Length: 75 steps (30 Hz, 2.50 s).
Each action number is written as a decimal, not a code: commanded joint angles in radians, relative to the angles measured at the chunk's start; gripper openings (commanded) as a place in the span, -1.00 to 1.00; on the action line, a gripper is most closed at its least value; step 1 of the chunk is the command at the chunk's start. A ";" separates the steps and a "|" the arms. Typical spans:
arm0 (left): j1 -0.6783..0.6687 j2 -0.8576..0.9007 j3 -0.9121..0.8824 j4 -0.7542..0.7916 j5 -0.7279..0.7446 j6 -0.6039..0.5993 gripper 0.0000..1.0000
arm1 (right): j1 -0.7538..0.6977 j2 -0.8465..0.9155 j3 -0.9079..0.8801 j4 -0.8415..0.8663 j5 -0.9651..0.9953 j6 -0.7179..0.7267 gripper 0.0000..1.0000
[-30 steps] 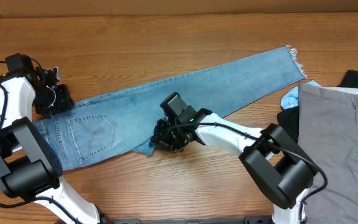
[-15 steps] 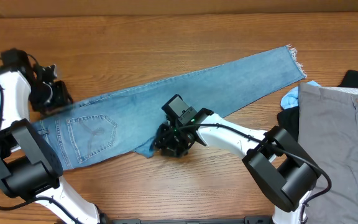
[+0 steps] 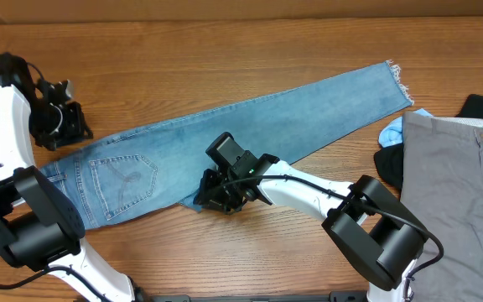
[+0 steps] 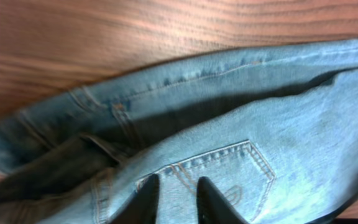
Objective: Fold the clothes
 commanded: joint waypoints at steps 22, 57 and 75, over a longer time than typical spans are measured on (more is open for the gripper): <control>-0.001 -0.008 -0.370 0.355 -0.057 -0.052 -0.92 | -0.045 -0.032 0.032 -0.204 0.014 -0.082 -0.92; -0.283 -0.012 -0.022 -0.003 0.117 0.156 -0.85 | -0.097 -0.100 -0.153 -0.172 -0.077 0.039 -0.58; -0.402 -0.345 -0.127 -0.134 -0.055 -0.033 -0.74 | -0.129 -0.100 -0.055 -0.359 0.046 -0.079 -0.92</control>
